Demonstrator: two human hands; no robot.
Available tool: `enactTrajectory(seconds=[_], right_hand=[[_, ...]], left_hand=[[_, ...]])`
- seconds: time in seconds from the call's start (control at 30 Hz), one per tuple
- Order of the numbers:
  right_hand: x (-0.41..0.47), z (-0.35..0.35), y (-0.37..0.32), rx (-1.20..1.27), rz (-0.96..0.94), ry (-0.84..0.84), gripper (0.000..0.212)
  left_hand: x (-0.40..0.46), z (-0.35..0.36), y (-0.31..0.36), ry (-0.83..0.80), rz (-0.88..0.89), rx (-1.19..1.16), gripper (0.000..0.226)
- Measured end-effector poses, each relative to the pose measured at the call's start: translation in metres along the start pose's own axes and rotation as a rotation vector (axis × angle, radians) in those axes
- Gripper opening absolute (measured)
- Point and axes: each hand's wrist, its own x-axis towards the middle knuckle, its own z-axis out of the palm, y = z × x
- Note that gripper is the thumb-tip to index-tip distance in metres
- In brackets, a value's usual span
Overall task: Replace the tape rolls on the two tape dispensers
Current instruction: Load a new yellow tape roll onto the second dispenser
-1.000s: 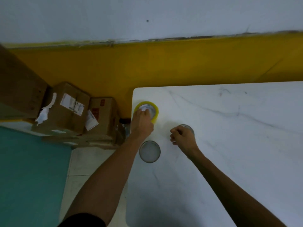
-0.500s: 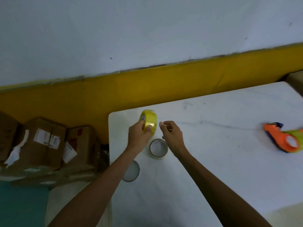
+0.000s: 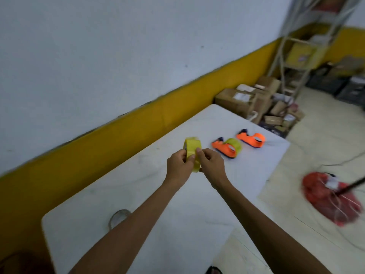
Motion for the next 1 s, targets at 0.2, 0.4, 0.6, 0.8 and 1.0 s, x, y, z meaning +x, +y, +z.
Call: enactTrajectory(seconds=[0.2,0.4,0.6,0.8,1.0], right_hand=[[0.042,-0.113,0.055,-0.025,0.061,0.144,0.059],[0.101,-0.213,0.108,-0.042,0.097,0.140,0.064],[0.152,-0.284,0.140,-0.086,0.135,0.122,0.050],[0.210,-0.309,0.168,-0.148,0.175,0.076,0.046],[0.286,-0.327,0.196,-0.232,0.186,0.025,0.044]], left_hand=[[0.014,0.113,0.062,-0.144,0.009,-0.030,0.024],[0.036,0.227,0.114,-0.216,-0.035,-0.080,0.027],[0.063,0.308,0.152,-0.243,-0.127,-0.168,0.026],[0.102,0.359,0.162,-0.239,-0.189,-0.199,0.023],[0.166,0.412,0.160,-0.227,-0.245,-0.255,0.030]])
